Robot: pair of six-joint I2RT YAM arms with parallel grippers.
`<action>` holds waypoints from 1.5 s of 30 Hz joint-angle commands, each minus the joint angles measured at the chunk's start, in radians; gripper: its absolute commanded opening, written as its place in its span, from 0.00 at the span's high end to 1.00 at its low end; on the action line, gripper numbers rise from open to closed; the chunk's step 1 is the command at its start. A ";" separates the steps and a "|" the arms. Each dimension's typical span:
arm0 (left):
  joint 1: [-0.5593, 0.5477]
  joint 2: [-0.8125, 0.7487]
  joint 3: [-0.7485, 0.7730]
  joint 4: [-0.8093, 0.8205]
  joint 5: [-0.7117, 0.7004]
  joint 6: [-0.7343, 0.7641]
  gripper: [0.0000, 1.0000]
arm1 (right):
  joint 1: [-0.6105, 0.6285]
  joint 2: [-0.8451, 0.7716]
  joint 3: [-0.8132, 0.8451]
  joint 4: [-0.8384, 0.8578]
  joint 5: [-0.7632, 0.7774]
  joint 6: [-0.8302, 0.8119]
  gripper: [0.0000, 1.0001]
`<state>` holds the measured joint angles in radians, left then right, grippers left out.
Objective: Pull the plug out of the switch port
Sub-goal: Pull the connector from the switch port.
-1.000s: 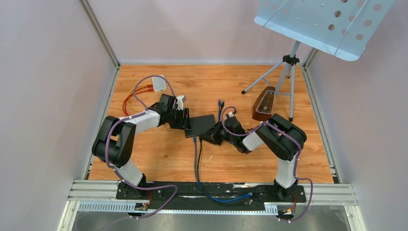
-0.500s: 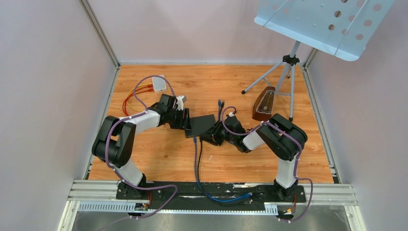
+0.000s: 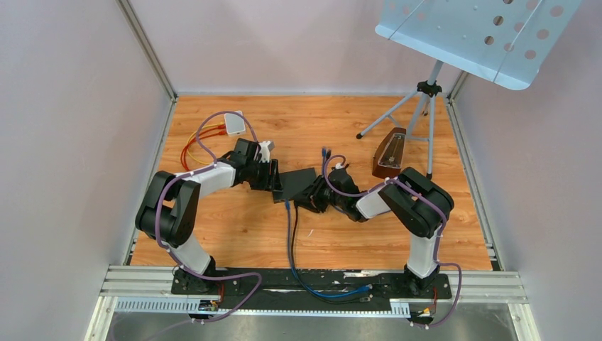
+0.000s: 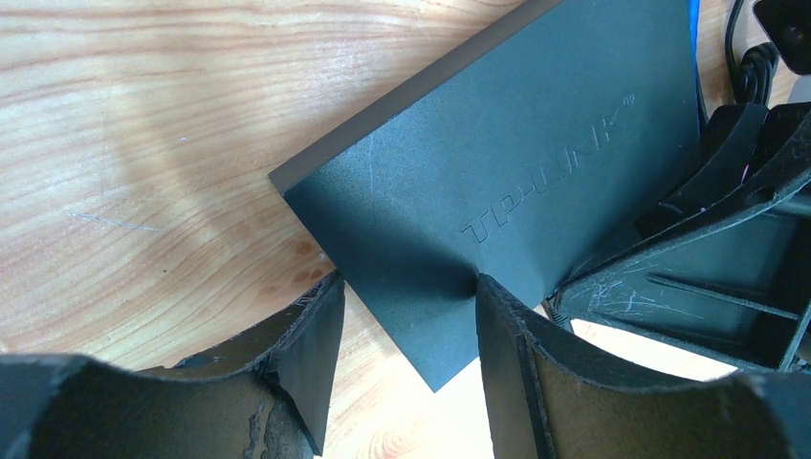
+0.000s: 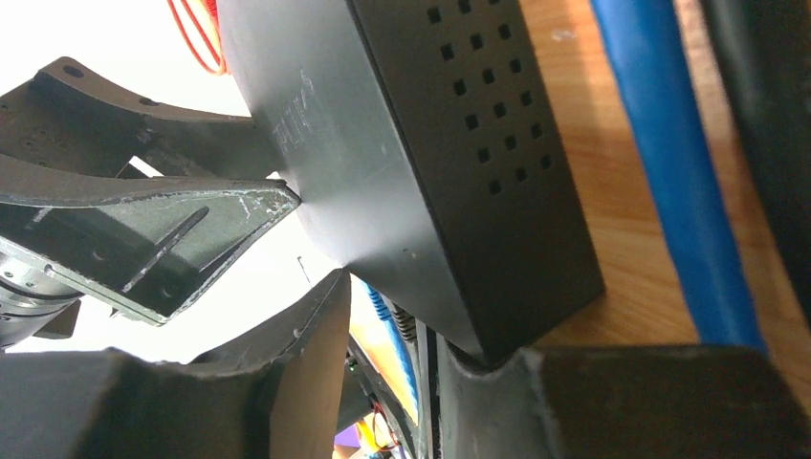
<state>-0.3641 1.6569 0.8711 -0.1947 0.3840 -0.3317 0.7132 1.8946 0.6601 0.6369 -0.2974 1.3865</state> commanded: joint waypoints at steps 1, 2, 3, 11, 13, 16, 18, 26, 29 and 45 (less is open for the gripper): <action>-0.010 0.003 -0.013 -0.030 0.022 0.017 0.41 | 0.011 0.012 0.017 -0.118 0.088 -0.026 0.70; -0.010 0.003 -0.013 -0.029 0.021 0.017 0.41 | 0.011 0.011 0.016 -0.118 0.090 -0.026 0.72; -0.010 0.004 -0.014 -0.028 0.023 0.016 0.41 | 0.011 0.009 0.015 -0.117 0.089 -0.026 0.75; -0.010 0.004 -0.016 -0.018 0.031 0.007 0.42 | 0.011 0.003 0.021 -0.123 0.070 -0.037 0.86; -0.010 -0.003 -0.022 -0.016 0.030 0.006 0.42 | 0.011 0.001 0.021 -0.123 0.064 -0.044 0.89; -0.010 -0.008 -0.028 -0.013 0.028 0.004 0.42 | 0.009 -0.012 0.022 -0.128 0.064 -0.063 0.98; -0.011 -0.005 -0.029 -0.014 0.024 0.002 0.42 | 0.009 -0.027 0.027 -0.141 0.067 -0.090 1.00; -0.010 0.000 -0.024 -0.008 0.019 -0.006 0.43 | 0.006 -0.020 0.121 -0.226 -0.076 -0.283 1.00; -0.010 0.000 -0.017 -0.011 0.015 -0.004 0.42 | 0.006 -0.025 0.132 -0.254 -0.095 -0.327 1.00; -0.010 0.013 -0.027 0.007 0.017 -0.010 0.43 | 0.006 -0.056 0.134 -0.286 -0.180 -0.426 1.00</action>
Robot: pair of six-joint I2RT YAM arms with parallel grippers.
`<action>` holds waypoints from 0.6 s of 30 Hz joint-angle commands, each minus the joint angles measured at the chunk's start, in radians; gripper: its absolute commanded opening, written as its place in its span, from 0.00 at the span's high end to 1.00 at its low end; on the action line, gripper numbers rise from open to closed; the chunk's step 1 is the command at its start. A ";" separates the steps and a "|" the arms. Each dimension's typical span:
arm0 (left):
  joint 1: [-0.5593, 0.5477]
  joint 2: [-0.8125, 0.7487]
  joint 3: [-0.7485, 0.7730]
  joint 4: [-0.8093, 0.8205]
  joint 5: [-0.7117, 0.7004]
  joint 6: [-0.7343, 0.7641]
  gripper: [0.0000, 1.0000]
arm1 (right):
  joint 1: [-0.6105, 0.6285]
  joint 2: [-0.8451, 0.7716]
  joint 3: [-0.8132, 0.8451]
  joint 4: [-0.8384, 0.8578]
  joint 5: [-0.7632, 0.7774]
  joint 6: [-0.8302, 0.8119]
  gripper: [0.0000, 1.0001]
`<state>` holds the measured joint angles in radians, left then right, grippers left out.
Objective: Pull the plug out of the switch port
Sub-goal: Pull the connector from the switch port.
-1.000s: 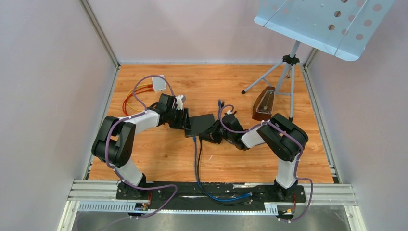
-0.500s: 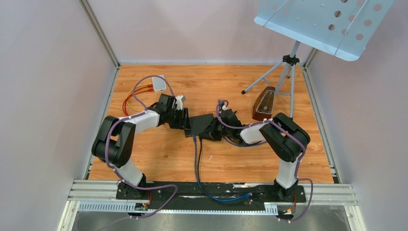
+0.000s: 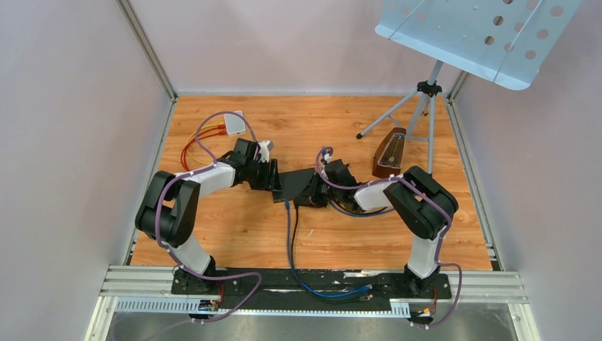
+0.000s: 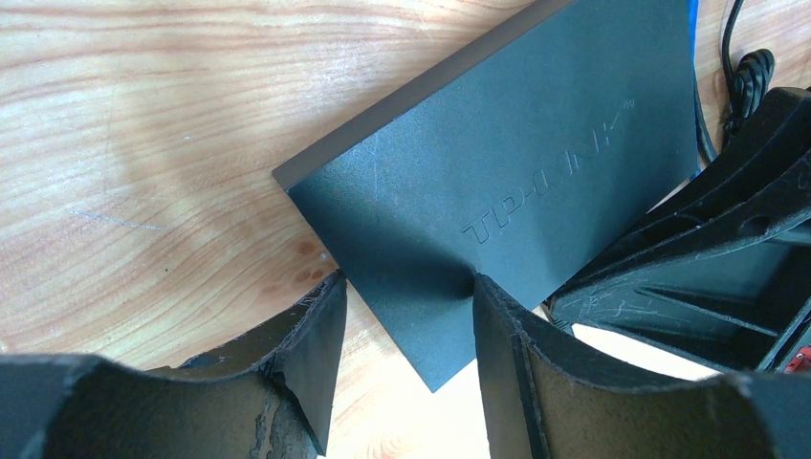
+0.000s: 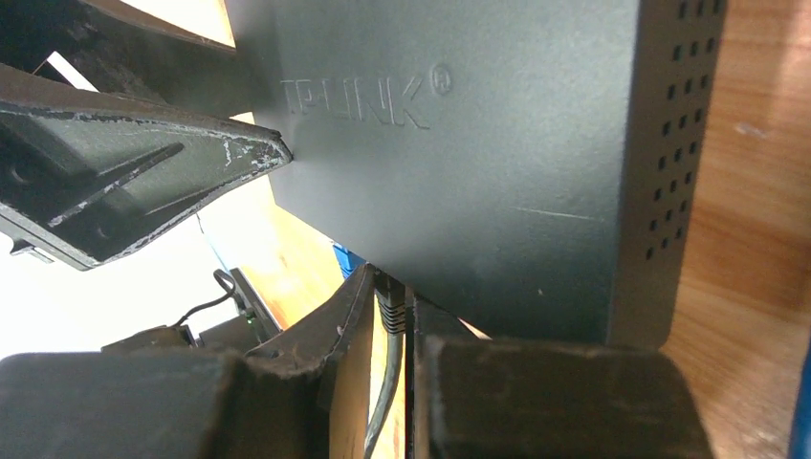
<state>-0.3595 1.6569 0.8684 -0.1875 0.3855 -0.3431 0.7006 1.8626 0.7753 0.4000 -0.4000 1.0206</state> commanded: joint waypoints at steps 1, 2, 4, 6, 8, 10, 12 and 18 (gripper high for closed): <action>-0.015 0.012 -0.027 0.000 0.015 0.001 0.43 | 0.019 -0.028 0.019 -0.054 -0.080 -0.067 1.00; -0.015 0.013 -0.027 0.000 0.015 0.000 0.43 | 0.018 -0.034 0.018 -0.060 -0.079 -0.071 1.00; -0.015 0.011 -0.029 0.000 0.014 0.000 0.43 | 0.017 -0.048 0.018 -0.063 -0.081 -0.086 1.00; -0.015 0.007 -0.032 0.001 0.011 0.000 0.43 | 0.018 -0.066 0.026 -0.082 -0.086 -0.108 1.00; -0.015 0.003 -0.036 0.000 0.005 -0.001 0.43 | 0.017 -0.101 0.028 -0.096 -0.087 -0.132 1.00; -0.015 0.001 -0.038 0.000 0.000 0.000 0.43 | 0.017 -0.136 0.033 -0.118 -0.084 -0.156 1.00; -0.015 0.001 -0.040 0.002 -0.001 -0.002 0.43 | 0.017 -0.171 0.042 -0.157 -0.074 -0.183 1.00; -0.015 -0.013 -0.041 0.006 -0.004 -0.006 0.40 | 0.016 -0.326 0.065 -0.263 -0.013 -0.263 1.00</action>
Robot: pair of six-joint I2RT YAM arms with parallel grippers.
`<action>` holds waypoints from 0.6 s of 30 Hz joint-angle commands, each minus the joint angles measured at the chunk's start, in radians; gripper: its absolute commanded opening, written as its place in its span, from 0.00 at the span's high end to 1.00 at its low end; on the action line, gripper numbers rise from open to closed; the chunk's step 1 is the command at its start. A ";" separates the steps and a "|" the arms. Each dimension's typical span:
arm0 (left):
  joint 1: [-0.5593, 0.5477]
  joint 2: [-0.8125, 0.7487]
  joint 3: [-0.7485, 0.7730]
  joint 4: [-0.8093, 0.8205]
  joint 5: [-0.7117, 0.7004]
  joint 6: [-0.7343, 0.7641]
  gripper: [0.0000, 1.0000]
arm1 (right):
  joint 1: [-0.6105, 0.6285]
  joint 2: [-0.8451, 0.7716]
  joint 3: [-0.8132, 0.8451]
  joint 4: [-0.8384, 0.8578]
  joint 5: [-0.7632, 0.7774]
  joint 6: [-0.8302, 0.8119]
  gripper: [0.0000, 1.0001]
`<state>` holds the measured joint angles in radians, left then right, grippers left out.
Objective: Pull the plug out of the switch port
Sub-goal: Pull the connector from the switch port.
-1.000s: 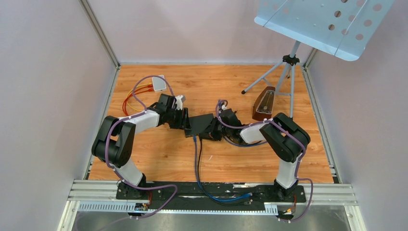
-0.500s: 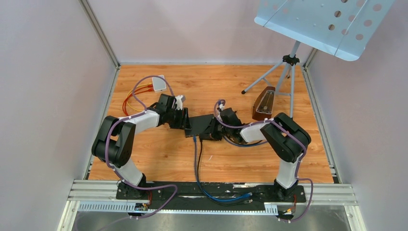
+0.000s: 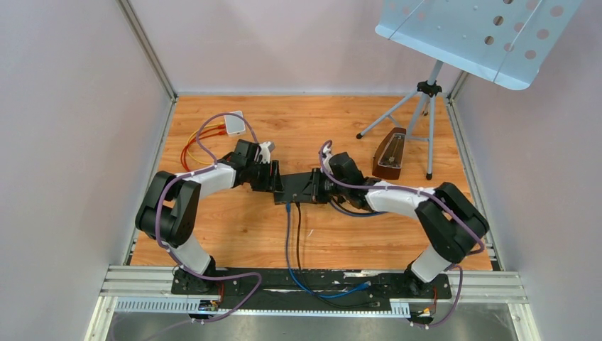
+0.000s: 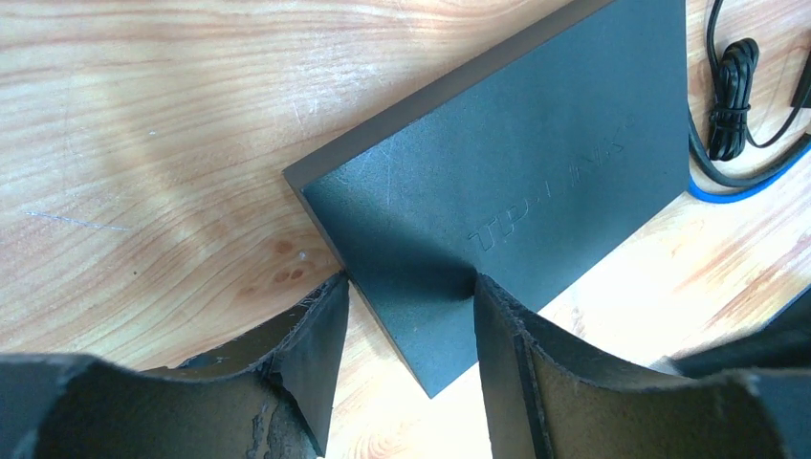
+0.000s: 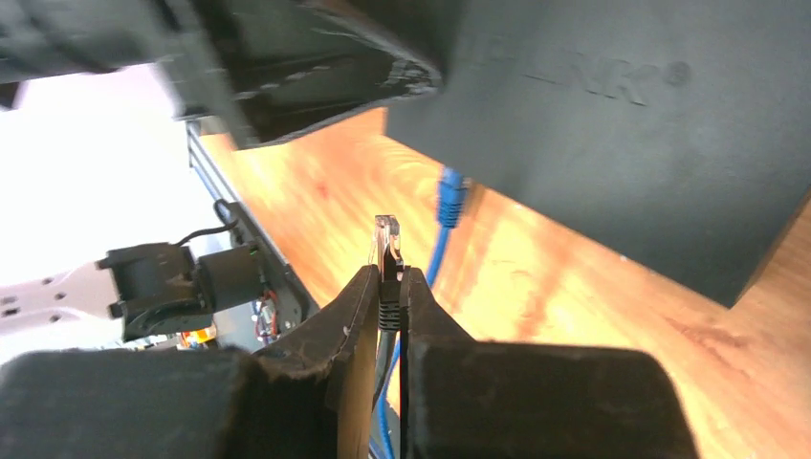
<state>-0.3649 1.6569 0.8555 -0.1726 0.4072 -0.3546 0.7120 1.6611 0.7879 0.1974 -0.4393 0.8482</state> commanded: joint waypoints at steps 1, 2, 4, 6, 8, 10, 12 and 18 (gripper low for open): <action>-0.009 -0.017 -0.029 -0.007 -0.027 0.003 0.39 | 0.004 -0.156 0.057 -0.076 0.043 -0.100 1.00; -0.009 -0.029 -0.033 -0.002 -0.028 0.002 0.38 | 0.003 -0.184 0.062 -0.091 0.055 -0.110 1.00; -0.009 -0.050 -0.035 0.004 -0.028 -0.003 0.36 | 0.002 -0.243 0.075 -0.128 0.081 -0.128 1.00; -0.009 -0.079 -0.035 0.004 -0.032 -0.007 0.33 | -0.001 -0.303 0.091 -0.172 0.106 -0.147 1.00; -0.009 -0.118 -0.036 0.001 -0.058 -0.017 0.29 | -0.006 -0.364 0.109 -0.193 0.110 -0.176 1.00; -0.010 -0.166 -0.050 0.009 -0.100 -0.030 0.20 | -0.008 -0.428 0.135 -0.247 0.111 -0.212 1.00; -0.009 -0.213 -0.062 0.019 -0.133 -0.039 0.04 | -0.010 -0.497 0.163 -0.270 0.116 -0.246 1.00; -0.009 -0.357 -0.078 0.023 -0.196 -0.060 0.00 | -0.014 -0.687 0.295 -0.346 0.122 -0.381 1.00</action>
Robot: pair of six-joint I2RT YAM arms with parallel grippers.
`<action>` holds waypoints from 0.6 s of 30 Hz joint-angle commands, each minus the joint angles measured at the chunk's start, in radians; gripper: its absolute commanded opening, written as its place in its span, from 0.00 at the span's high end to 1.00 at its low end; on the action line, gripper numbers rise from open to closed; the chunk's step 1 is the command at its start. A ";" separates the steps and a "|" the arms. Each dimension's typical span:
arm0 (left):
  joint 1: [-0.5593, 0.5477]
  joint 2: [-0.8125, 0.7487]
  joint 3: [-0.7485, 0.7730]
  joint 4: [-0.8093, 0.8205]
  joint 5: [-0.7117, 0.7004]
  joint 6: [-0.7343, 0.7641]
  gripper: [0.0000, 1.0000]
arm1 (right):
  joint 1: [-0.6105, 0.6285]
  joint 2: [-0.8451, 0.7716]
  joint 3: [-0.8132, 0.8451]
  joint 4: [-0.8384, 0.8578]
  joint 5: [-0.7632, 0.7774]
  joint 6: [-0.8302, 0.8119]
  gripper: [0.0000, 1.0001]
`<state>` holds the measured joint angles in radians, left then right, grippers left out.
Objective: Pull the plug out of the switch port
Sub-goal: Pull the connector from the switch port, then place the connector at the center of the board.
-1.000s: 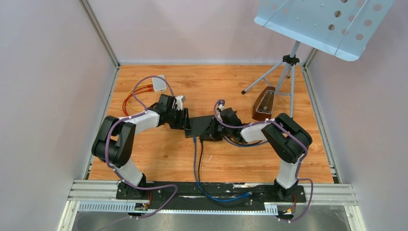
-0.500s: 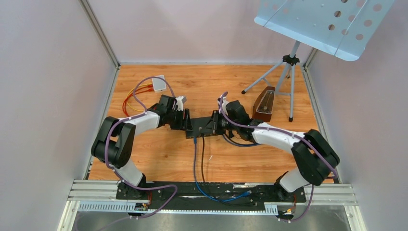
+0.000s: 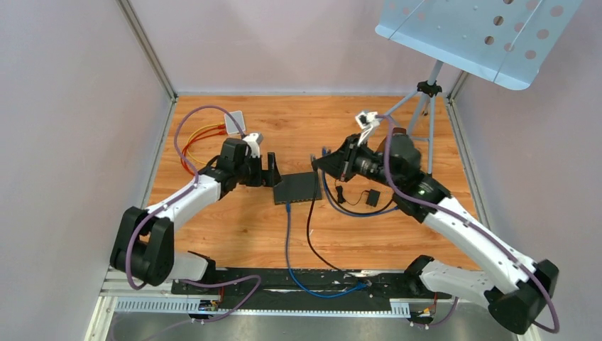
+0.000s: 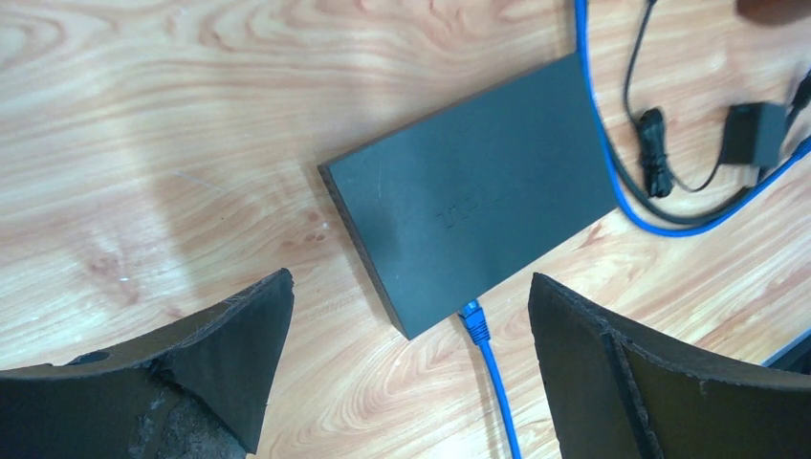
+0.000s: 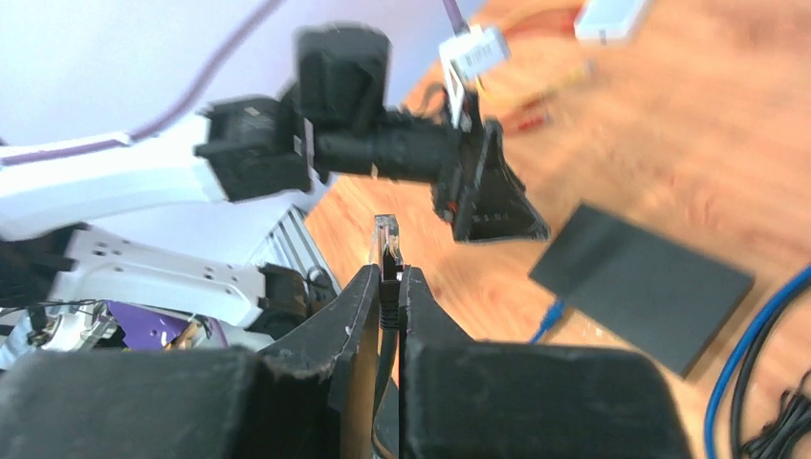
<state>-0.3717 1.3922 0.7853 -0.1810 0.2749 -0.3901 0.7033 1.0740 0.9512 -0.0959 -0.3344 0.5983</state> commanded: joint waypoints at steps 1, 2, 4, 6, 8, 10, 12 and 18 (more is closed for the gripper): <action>-0.003 -0.120 -0.007 0.030 -0.077 -0.026 0.00 | -0.005 -0.115 0.166 -0.076 0.015 -0.151 1.00; -0.003 -0.133 -0.006 0.030 -0.084 -0.029 0.00 | -0.005 -0.130 0.199 -0.099 0.018 -0.167 1.00; -0.003 -0.163 -0.004 0.026 -0.102 -0.033 0.00 | -0.005 -0.156 0.262 -0.133 0.025 -0.196 1.00; -0.003 -0.179 0.002 0.018 -0.114 -0.032 0.00 | -0.005 -0.176 0.314 -0.162 0.041 -0.216 1.00; -0.003 -0.185 0.008 0.007 -0.119 -0.031 0.00 | -0.005 -0.188 0.364 -0.195 0.040 -0.252 1.00; -0.003 -0.185 0.008 0.003 -0.119 -0.032 0.00 | -0.005 -0.188 0.404 -0.240 0.086 -0.296 1.00; -0.003 -0.183 0.005 0.006 -0.115 -0.036 0.00 | -0.005 -0.181 0.423 -0.296 0.176 -0.344 1.00; -0.003 -0.187 0.008 -0.009 -0.122 -0.030 0.00 | -0.005 -0.139 0.452 -0.512 0.537 -0.463 1.00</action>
<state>-0.3717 1.2228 0.7822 -0.1917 0.1730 -0.4160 0.7033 0.8925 1.3727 -0.4023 -0.0669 0.2504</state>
